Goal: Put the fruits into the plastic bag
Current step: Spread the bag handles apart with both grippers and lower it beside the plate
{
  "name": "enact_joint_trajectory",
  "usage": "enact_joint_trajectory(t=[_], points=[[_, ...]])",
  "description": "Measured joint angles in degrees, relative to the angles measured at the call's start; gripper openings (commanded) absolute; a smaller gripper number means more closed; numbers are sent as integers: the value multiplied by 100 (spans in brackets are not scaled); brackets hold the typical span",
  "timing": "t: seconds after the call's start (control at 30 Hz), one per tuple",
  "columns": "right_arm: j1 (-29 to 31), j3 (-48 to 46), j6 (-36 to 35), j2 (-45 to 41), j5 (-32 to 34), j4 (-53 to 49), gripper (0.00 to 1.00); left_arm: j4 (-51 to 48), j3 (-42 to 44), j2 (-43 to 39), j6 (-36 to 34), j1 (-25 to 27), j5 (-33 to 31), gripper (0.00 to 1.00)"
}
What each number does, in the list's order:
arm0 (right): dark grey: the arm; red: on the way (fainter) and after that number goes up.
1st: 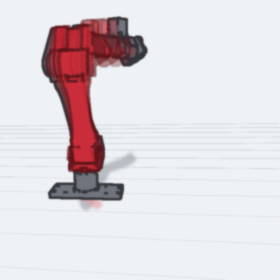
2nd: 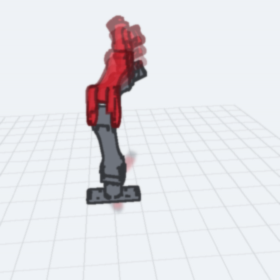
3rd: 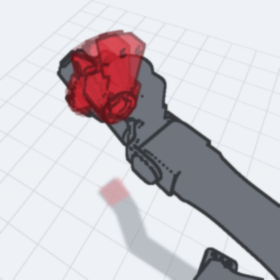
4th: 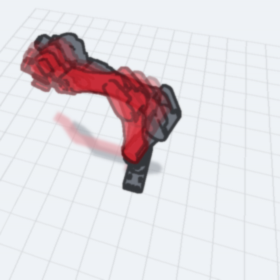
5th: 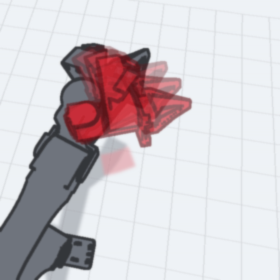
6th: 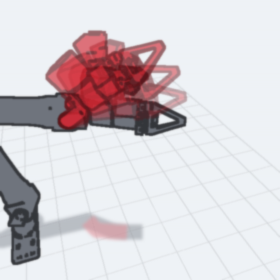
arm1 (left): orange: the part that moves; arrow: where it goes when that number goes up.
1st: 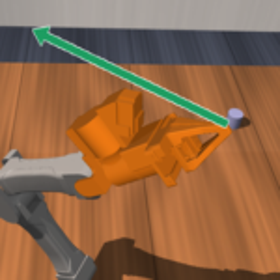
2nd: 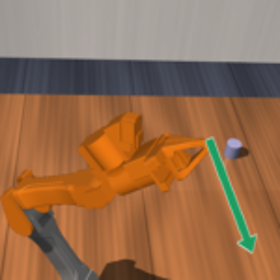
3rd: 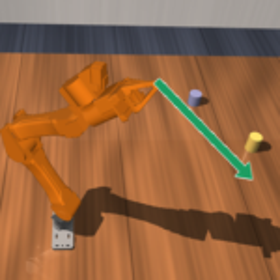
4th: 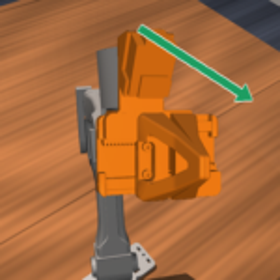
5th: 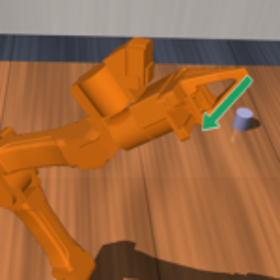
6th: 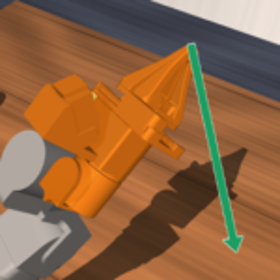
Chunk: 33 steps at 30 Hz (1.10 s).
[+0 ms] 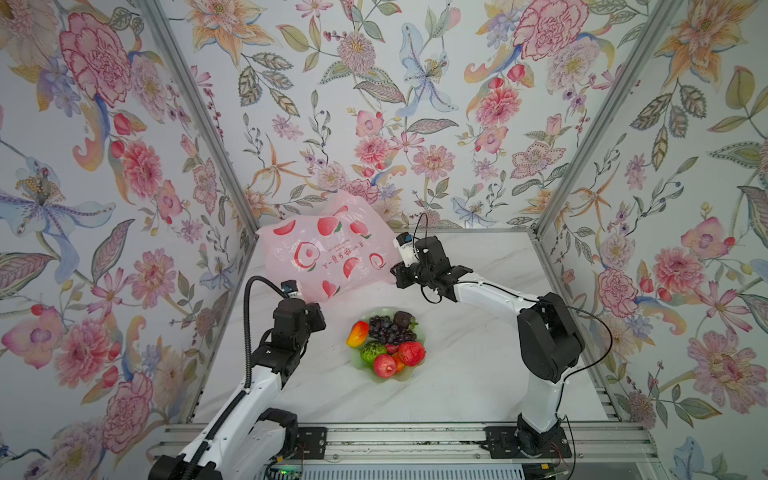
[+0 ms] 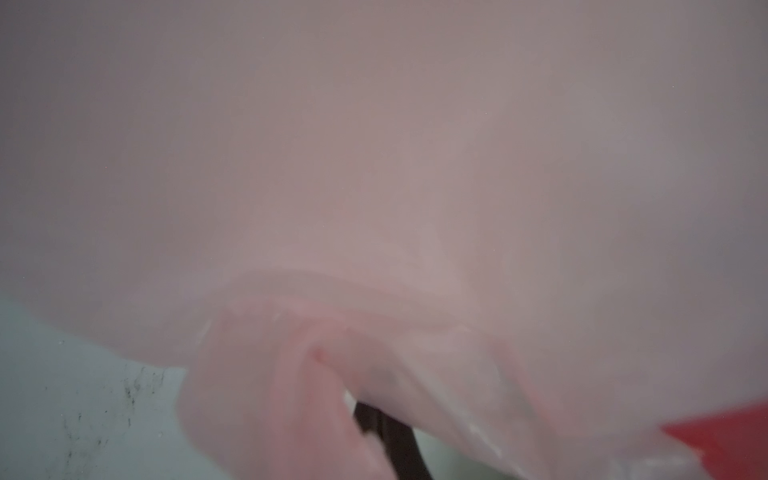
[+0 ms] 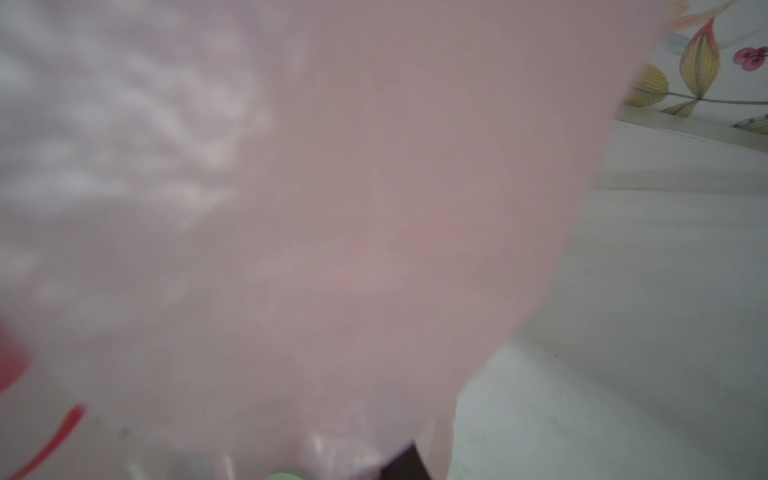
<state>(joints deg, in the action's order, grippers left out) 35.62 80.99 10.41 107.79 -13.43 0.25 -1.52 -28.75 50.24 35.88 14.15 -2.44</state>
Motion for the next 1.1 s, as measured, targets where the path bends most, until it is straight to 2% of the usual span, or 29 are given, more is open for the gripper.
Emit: enact_joint_trajectory(t=[0.43, 0.57, 0.77, 0.83, 1.1], points=[[-372, 26, 382, -223, -487, 352, 0, 337, 212, -181, 208, 0, 83, 0], [-420, 2, 511, -221, -562, 402, 20, 378, 212, -284, 212, 0, 131, 0], [-616, -37, 717, -229, -601, 387, 58, 422, 212, -409, 367, 0, 271, 0], [-673, -101, 741, -271, -612, 374, 67, 387, 212, -459, 463, 0, 280, 0], [-892, -581, 839, -1021, -608, 42, 82, 358, 435, -809, 905, 76, 428, 0]])
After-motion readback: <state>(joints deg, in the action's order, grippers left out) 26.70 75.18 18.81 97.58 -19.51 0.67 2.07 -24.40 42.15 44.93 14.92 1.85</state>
